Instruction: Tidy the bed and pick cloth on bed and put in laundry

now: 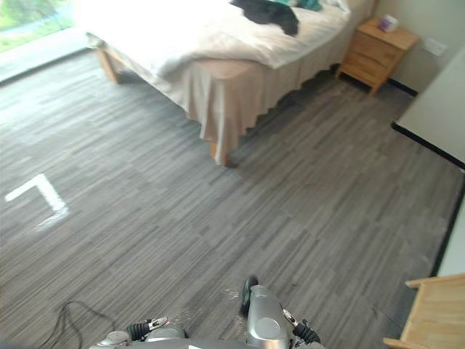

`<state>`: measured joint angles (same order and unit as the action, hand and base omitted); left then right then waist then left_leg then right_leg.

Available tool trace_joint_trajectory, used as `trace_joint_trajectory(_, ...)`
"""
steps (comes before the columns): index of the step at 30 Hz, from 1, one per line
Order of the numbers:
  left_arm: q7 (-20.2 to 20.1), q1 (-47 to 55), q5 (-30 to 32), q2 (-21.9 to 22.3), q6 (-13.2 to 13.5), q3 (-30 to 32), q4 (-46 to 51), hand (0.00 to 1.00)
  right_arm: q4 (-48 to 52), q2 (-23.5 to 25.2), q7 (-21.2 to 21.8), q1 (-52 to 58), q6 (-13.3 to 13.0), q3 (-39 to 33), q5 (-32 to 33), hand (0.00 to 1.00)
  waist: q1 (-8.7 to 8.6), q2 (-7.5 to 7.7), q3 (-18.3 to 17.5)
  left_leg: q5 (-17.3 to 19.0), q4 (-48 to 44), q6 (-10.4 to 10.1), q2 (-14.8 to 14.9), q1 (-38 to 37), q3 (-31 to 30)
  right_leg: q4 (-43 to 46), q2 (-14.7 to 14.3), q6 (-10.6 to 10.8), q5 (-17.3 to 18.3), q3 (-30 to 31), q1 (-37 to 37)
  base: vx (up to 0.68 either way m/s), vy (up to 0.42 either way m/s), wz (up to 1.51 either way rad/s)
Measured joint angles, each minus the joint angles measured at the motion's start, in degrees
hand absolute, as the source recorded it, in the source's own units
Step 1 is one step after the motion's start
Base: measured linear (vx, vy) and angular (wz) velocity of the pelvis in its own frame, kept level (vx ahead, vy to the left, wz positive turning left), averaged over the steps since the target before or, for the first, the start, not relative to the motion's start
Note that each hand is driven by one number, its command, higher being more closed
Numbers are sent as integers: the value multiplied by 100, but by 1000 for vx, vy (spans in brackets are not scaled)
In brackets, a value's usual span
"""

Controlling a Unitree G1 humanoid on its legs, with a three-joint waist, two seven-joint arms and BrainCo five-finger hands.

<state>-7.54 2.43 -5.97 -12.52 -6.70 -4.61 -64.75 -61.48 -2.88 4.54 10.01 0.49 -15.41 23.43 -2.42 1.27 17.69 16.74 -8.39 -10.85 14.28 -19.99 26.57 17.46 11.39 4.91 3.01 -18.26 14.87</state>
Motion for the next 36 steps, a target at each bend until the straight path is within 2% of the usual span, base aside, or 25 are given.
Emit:
trace_joint_trajectory(1,34,25,42,97,14,89,-14,0,-24,-109,7,74,22,27,-72,0,-122,-179,-105,73,-51,99,271,-119,108,622,-149,-158,-47,-26,219,640,-437,-15)
trace_joint_trajectory(2,106,99,101,133,48,156,-65,0,-77,-142,29,81,22,-7,-255,0,-130,-245,-198,-109,-450,461,486,-57,114,1011,-333,-561,211,-14,339,650,-456,-27)
trace_joint_trajectory(4,136,105,72,186,186,387,9,0,-153,-240,70,37,5,-26,-480,0,-134,-454,-220,-626,-1533,810,965,305,68,1042,-652,-783,543,-27,201,705,-475,-57)
trace_joint_trajectory(5,106,137,-120,374,388,713,91,0,-300,-493,151,-86,-104,-13,-875,0,-132,-682,-179,-608,-3956,426,1056,1288,-1131,320,-1299,-1092,657,182,-625,873,-505,-91)
trace_joint_trajectory(7,-15,325,-204,487,528,874,420,0,-485,-556,248,-149,-209,144,-1197,0,37,-488,-113,-98,-4879,366,196,2023,-1697,-491,-1585,-1222,559,584,-1735,859,-365,-110)
trace_joint_trajectory(9,-53,353,-250,521,640,902,577,0,-445,-653,383,-178,-236,185,-1236,0,205,-456,-107,61,-4716,533,-257,2571,-1703,-826,-1688,-1219,559,918,-2198,536,-153,-101)
trace_joint_trajectory(11,-102,342,-427,591,778,1039,667,0,-269,-667,559,-382,-279,211,-1240,0,360,-388,-13,33,-3405,605,-819,3255,-1539,-1121,-1668,-1066,654,1368,-2738,601,-66,-144)
trace_joint_trajectory(13,-97,349,-479,596,820,1030,655,0,12,-616,672,-433,-304,344,-1254,0,353,-390,-11,-542,-2024,734,-1008,3353,-1206,-1346,-1635,-954,828,1477,-3105,486,19,-91)
trace_joint_trajectory(14,-89,342,-474,609,820,1005,598,0,194,-583,705,-381,-339,484,-1265,0,322,-455,-35,-1237,-987,905,-1038,3351,-750,-1527,-1661,-1044,1023,1508,-3486,477,109,-31)
trace_joint_trajectory(15,-81,327,-484,626,813,948,519,0,337,-586,748,-290,-348,481,-1294,0,294,-547,-97,-1694,-273,1015,-1035,3332,-154,-1640,-1736,-979,1207,1505,-3825,620,188,-10)
trace_joint_trajectory(16,-74,314,-588,629,806,914,502,0,378,-608,756,-193,-345,510,-1301,0,304,-569,-132,-1819,81,1225,-1021,3321,479,-1671,-1794,-937,1451,1500,-4085,695,243,16)
trace_joint_trajectory(17,-80,307,-638,597,788,913,500,0,374,-589,750,-173,-337,514,-1303,0,317,-531,-143,-1931,87,1656,-1029,3329,782,-1648,-1775,-898,1600,1465,-4193,619,214,18)
trace_joint_trajectory(18,-76,307,-687,501,737,913,497,0,373,-516,749,-172,-331,513,-1311,0,360,-423,-204,-1985,-86,2091,-1093,3329,1102,-1548,-1646,-806,1718,1327,-4249,647,181,53)
trace_joint_trajectory(19,-32,257,-723,430,655,859,495,0,393,-474,756,-177,-332,515,-1361,0,303,-311,-290,-1757,-179,2341,-1270,3384,1229,-1268,-1477,-743,1694,995,-4102,663,170,59)
trace_joint_trajectory(20,31,226,-792,429,616,805,496,0,391,-477,756,-174,-329,513,-1362,0,306,-297,-321,-1690,-161,2435,-1389,3394,1187,-1003,-1386,-701,1670,880,-3970,801,241,63)
trace_joint_trajectory(22,208,202,-990,401,439,800,484,0,249,-424,739,-378,-266,457,-1453,0,402,-176,-395,-1488,-118,2653,-1809,3186,1090,636,-931,-151,1585,575,-3396,649,266,48)
trace_joint_trajectory(23,299,183,-959,376,319,794,478,0,131,-365,710,-515,-240,423,-1553,0,343,-124,-434,-1194,-312,2716,-1976,2993,830,2036,-632,289,1312,509,-2914,475,214,70)
trace_joint_trajectory(26,403,175,-919,403,339,625,433,0,91,-412,722,-584,-223,250,-1586,0,291,-238,-481,-944,-235,2628,-2193,2246,17,3512,-214,220,1620,198,-2234,617,192,115)
trace_joint_trajectory(29,426,88,-917,396,387,339,364,0,77,-443,742,-520,-249,181,-1578,0,204,-418,-523,-959,160,2298,-2150,1474,-986,2721,-312,155,1773,174,-1809,398,4,156)
trace_joint_trajectory(31,429,-27,-911,429,401,226,367,0,80,-396,720,-457,-324,55,-1568,0,159,-436,-559,-883,403,2127,-2142,1281,-1836,1760,-377,250,1717,437,-1404,319,-87,194)
trace_joint_trajectory(32,428,-169,-887,503,381,232,348,0,84,-348,659,-450,-336,-30,-1524,0,145,-398,-616,-810,514,1956,-2173,1277,-2226,1149,-370,394,1564,720,-1156,273,-105,189)
trace_joint_trajectory(33,441,-224,-906,575,359,291,241,0,87,-231,611,-436,-339,-148,-1440,0,153,-338,-622,-571,509,1594,-2082,1255,-2194,468,-340,421,1274,1018,-1020,279,-120,213)
trace_joint_trajectory(34,471,-249,-892,657,325,373,245,0,94,-187,599,-433,-354,-237,-1385,0,112,-291,-652,-577,448,1523,-1962,1280,-2023,42,-320,462,1068,1147,-1000,321,-155,201)
trace_joint_trajectory(35,524,-243,-889,748,308,452,257,0,87,-189,588,-411,-355,-238,-1344,0,86,-292,-662,-664,437,1663,-1987,1197,-2208,-227,-302,514,845,1301,-954,395,-182,180)
trace_joint_trajectory(36,538,-192,-833,762,304,582,279,0,90,-193,570,-414,-340,-199,-1323,0,182,-264,-696,-689,424,1705,-1987,1074,-2414,-426,-384,402,539,1428,-942,495,-211,162)
